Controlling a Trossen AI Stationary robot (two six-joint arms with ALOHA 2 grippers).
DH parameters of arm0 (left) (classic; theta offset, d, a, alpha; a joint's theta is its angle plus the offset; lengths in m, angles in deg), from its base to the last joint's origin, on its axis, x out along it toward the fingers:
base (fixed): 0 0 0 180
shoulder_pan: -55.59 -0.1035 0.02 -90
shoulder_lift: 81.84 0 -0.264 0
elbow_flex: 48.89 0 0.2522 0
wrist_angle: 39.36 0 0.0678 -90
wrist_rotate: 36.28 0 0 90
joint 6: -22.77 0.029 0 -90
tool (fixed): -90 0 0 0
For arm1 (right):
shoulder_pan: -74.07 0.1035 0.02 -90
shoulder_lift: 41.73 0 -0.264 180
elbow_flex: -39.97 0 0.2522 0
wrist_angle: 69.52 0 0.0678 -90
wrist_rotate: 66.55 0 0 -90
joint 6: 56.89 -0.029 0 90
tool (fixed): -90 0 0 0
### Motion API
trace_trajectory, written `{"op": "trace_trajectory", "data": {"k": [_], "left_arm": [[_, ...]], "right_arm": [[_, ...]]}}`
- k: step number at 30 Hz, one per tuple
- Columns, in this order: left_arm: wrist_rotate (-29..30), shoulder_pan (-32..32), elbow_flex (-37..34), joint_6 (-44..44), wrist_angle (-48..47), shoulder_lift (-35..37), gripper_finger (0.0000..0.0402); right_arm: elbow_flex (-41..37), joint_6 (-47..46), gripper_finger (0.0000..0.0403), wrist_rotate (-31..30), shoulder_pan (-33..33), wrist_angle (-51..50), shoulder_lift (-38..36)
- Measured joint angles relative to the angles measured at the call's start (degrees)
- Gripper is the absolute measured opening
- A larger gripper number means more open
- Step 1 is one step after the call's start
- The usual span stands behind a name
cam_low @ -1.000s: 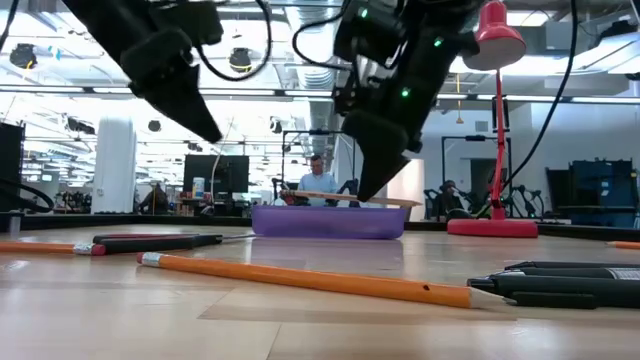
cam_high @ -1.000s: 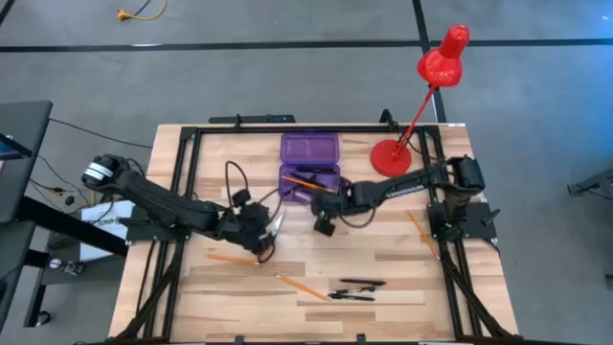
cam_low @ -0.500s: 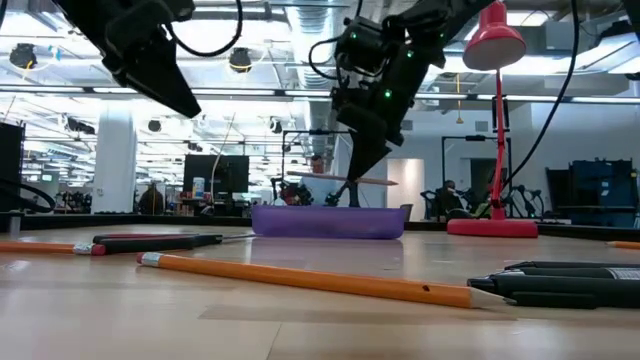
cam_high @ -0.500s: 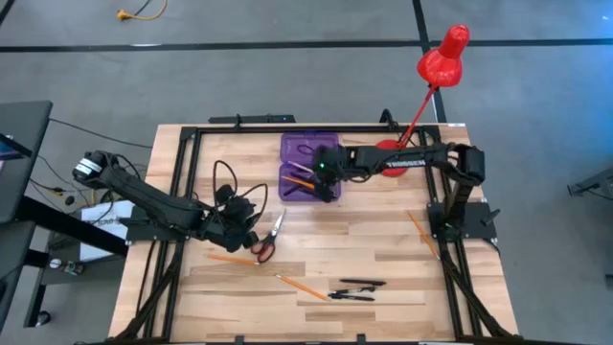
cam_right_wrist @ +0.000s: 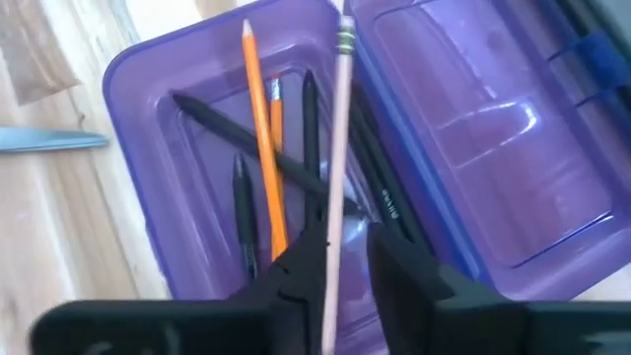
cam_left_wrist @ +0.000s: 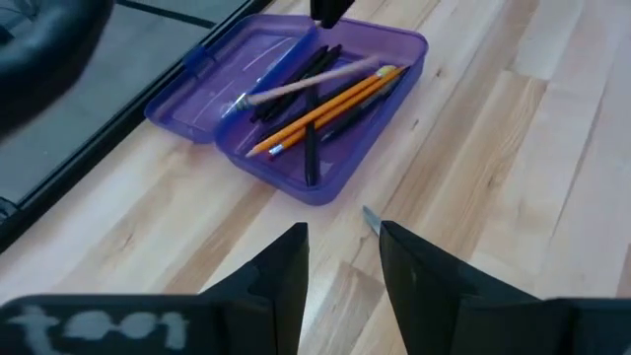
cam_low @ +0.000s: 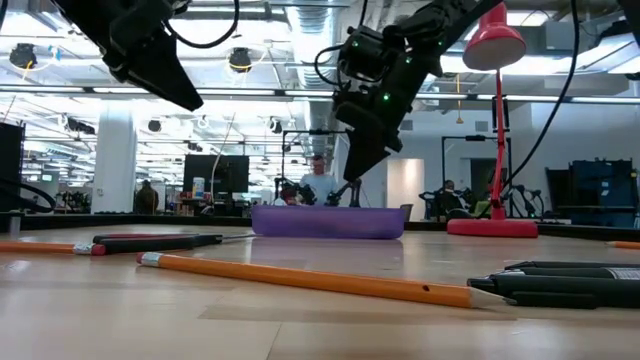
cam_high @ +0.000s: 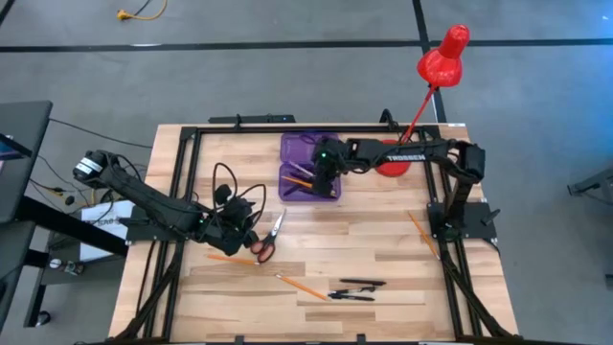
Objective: Pick & place school supplies into a supply box
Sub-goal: Put the light brown pencil into the purple supply box, then put the yellow pencil into the purple supply box
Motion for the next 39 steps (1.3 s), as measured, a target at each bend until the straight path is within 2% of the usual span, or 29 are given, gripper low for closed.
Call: {"op": "trace_trajectory", "data": {"k": [5, 10, 16, 19, 24, 33, 39], "left_arm": [[0.0, 0.0, 0.0, 0.0, -0.1, 0.0, 0.0118], [-0.1, 0.0, 0.0, 0.0, -0.5, 0.0, 0.0118], [2.2, 0.0, 0.0, 0.5, -1.0, 0.0, 0.0118], [2.5, 0.0, 0.0, 2.5, -2.1, 0.0, 0.0118], [2.6, 0.0, 0.0, 6.8, -2.0, 0.0, 0.0118], [2.4, 0.0, 0.0, 9.8, -1.5, 0.0, 0.0118], [2.0, 0.0, 0.0, 9.8, -1.4, 0.0, 0.0118]], "right_arm": [[0.0, -0.1, 0.011, 1.5, 0.4, -1.0, 0.0], [0.0, -3.0, 0.0122, 1.5, 2.5, -11.3, -0.6], [0.0, -15.9, 0.0119, 1.5, 7.4, -26.6, -2.4], [0.0, -23.5, 0.0118, 1.4, 10.4, -30.2, -4.5], [-1.0, -34.0, 0.0118, -2.2, 14.8, -39.4, -6.2], [-14.3, -53.0, 0.0118, 1.7, 21.3, -40.8, -11.6], [-23.9, -62.1, 0.0122, 6.8, 24.0, -40.7, -16.6]]}}
